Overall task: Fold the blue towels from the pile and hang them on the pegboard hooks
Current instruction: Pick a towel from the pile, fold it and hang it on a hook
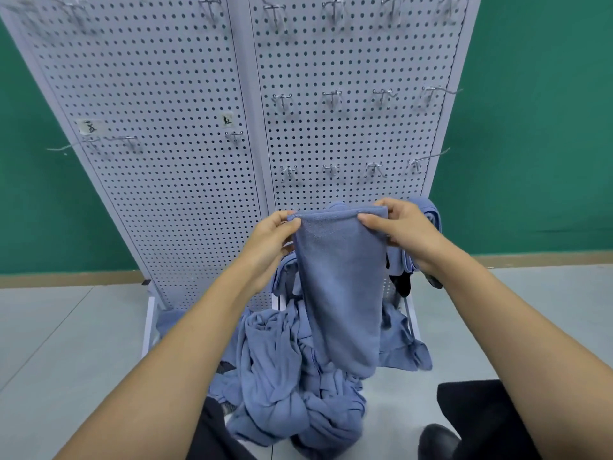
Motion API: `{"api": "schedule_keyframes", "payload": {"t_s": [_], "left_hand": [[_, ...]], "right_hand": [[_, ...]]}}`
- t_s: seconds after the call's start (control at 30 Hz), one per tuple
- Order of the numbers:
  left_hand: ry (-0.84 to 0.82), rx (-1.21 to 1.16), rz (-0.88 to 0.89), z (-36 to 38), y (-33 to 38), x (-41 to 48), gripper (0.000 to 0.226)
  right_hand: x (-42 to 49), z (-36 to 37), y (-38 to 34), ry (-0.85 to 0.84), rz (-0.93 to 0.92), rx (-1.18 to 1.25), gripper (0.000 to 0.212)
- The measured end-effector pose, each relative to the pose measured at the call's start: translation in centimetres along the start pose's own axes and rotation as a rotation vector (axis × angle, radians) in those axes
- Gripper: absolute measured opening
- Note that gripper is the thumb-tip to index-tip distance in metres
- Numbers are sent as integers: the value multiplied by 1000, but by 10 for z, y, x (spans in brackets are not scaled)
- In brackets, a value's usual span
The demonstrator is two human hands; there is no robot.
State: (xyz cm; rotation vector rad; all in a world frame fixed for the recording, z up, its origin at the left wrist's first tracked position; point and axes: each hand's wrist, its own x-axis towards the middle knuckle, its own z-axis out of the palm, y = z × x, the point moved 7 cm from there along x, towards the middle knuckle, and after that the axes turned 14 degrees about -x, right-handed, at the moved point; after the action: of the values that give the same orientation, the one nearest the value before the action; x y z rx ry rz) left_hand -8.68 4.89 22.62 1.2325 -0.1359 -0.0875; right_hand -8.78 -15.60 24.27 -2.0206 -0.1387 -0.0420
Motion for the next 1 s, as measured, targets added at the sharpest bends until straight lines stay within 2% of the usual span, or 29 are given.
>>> {"api": "schedule_keyframes", "payload": {"t_s": [0.1, 0.17, 0.3, 0.33, 0.4, 0.47, 0.7, 0.8, 0.87, 1.0], "left_hand": [[-25, -41, 10, 12, -3, 2, 12], [-50, -64, 16, 21, -5, 4, 12], [-155, -83, -7, 43, -13, 3, 13], [-175, -84, -13, 47, -14, 3, 13], [-191, -85, -14, 49, -14, 3, 13], [-171, -65, -11, 47, -14, 5, 12], [-84, 10, -9, 31, -14, 8, 12], [75, 14, -15, 15, -19, 12, 14], [164, -16, -44, 7, -26, 11, 20], [280, -69, -165, -8, -53, 1, 24]], "right_hand": [[-3, -16, -7, 62, -28, -24, 14], [-7, -22, -11, 77, -67, -155, 26], [-8, -11, -16, -52, -141, -423, 50], [-7, -6, -15, -98, -141, -486, 48], [-6, 5, -13, -182, -148, -600, 33], [-6, 10, -14, -209, -174, -670, 26], [-5, 22, -25, -182, -205, -630, 30], [-3, 20, -31, -107, -169, -550, 26], [-3, 18, -36, -81, -145, -470, 32], [-4, 13, -58, -73, -135, -358, 33]]}}
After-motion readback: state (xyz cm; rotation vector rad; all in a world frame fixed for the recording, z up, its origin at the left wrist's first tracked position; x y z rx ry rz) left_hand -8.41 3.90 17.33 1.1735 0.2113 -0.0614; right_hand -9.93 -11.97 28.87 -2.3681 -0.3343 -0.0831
